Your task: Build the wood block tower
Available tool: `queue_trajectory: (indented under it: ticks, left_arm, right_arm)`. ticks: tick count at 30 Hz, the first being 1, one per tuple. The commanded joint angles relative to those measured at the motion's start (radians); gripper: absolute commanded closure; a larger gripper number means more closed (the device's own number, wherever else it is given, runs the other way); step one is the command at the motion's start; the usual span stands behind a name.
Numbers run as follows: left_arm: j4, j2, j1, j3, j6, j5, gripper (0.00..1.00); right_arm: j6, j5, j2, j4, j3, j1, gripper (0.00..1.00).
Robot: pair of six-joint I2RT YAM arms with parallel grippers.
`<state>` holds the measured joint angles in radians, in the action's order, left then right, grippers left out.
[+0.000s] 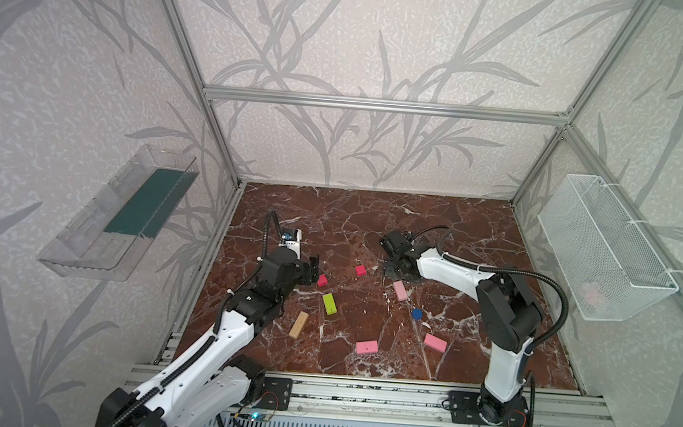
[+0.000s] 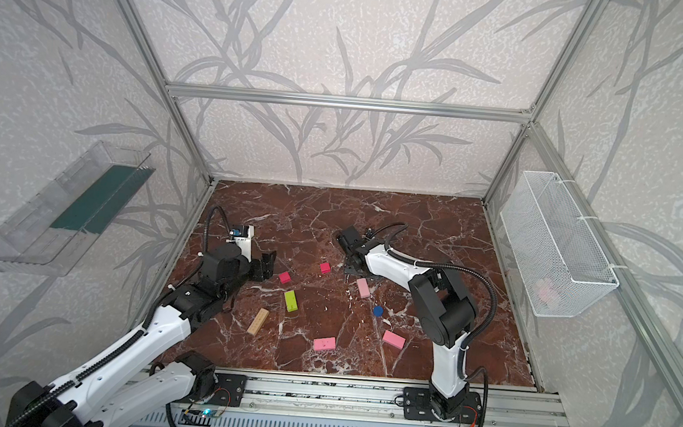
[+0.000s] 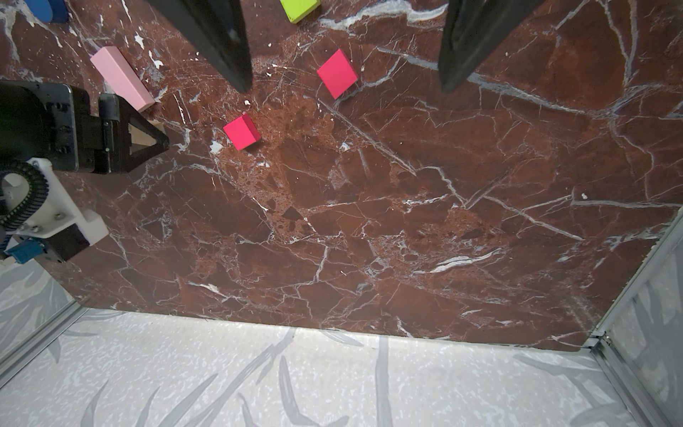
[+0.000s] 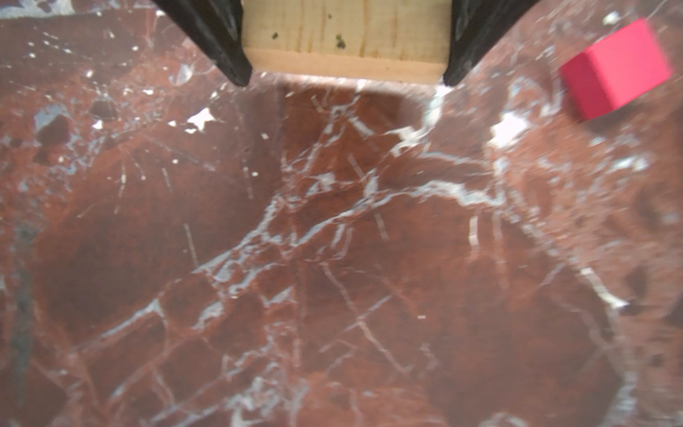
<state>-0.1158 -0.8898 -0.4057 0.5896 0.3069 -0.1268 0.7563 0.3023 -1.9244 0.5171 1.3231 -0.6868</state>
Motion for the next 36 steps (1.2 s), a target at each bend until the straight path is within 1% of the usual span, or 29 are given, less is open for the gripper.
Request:
queue_trajectory:
  ticks: [1,5,8,10,13,26,36]
  left_arm:
    - [-0.031,0.026,-0.004,-0.005,-0.003,-0.017,0.23]
    - [-0.040,0.037,-0.004,-0.007,-0.002,-0.019,0.23]
    - [-0.043,0.043,-0.002,-0.007,0.000,-0.019,0.23]
    - [-0.044,0.047,-0.003,-0.006,0.001,-0.021,0.23]
    - [-0.047,0.051,-0.003,-0.007,0.001,-0.020,0.23]
    - [-0.052,0.057,-0.003,-0.010,-0.002,-0.030,0.23]
    - [-0.048,0.045,-0.004,-0.010,-0.014,-0.034,0.23]
  right_arm:
    - [-0.024,-0.006,0.047,0.040,0.033,-0.035,0.38]
    - [-0.032,-0.017,0.038,0.043,0.049,-0.084,0.38]
    - [-0.031,-0.051,0.021,0.031,0.053,-0.117,0.38]
    - [-0.029,-0.078,0.008,0.021,0.054,-0.133,0.38]
    - [-0.027,-0.086,-0.008,0.017,0.053,-0.147,0.38]
    - [-0.015,-0.106,-0.031,-0.008,-0.010,-0.144,0.38]
    - [-0.008,-0.104,-0.004,-0.014,-0.098,-0.092,0.38]
